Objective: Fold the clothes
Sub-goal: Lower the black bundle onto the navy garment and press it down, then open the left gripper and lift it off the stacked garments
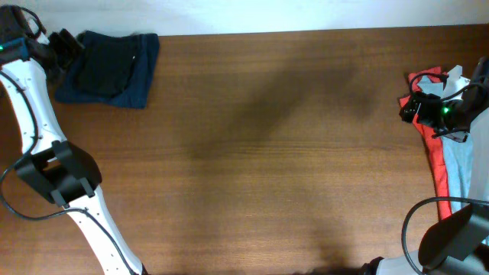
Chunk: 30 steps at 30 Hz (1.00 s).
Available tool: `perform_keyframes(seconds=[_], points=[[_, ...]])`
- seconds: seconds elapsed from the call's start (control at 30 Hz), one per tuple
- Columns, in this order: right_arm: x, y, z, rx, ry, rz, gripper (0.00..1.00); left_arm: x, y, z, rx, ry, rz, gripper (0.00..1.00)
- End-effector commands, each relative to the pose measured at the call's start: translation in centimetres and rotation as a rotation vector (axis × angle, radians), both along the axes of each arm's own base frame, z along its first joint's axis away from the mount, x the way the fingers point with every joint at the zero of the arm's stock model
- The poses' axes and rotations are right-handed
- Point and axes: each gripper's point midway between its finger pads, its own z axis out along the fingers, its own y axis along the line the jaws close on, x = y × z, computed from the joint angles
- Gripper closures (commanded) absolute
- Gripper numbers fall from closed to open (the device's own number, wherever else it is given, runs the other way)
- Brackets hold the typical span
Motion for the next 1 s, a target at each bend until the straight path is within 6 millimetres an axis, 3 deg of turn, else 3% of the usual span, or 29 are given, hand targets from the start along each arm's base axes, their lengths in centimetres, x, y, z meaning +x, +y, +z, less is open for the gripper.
perform_keyframes(seconds=[0.0, 0.17, 0.43, 0.73, 0.8, 0.87, 0.97], points=[[-0.2, -0.3, 0.4, -0.018, -0.002, -0.006, 0.01, 0.3, -1.9, 2.7, -0.049, -0.071, -0.077, 1.00], [-0.2, -0.3, 0.4, -0.018, -0.002, -0.007, 0.01, -0.2, -3.0, 1.0, -0.061, -0.018, -0.103, 0.99], [-0.2, -0.3, 0.4, -0.018, -0.002, -0.007, 0.01, -2.9, -2.7, -7.5, -0.109, 0.189, -0.074, 0.99], [-0.2, -0.3, 0.4, -0.018, -0.002, -0.007, 0.01, -4.9, -2.4, -13.2, -0.093, 0.300, -0.048, 1.00], [-0.2, -0.3, 0.4, -0.018, -0.002, -0.007, 0.01, -4.9, -2.5, -13.1, -0.100, 0.296, -0.052, 1.00], [-0.2, -0.3, 0.4, -0.018, -0.002, -0.007, 0.01, -4.1, -3.4, -11.6, -0.142, 0.245, -0.083, 1.00], [-0.2, -0.3, 0.4, -0.018, -0.002, -0.006, 0.01, -2.4, -5.0, -7.3, -0.212, 0.121, -0.152, 1.00]])
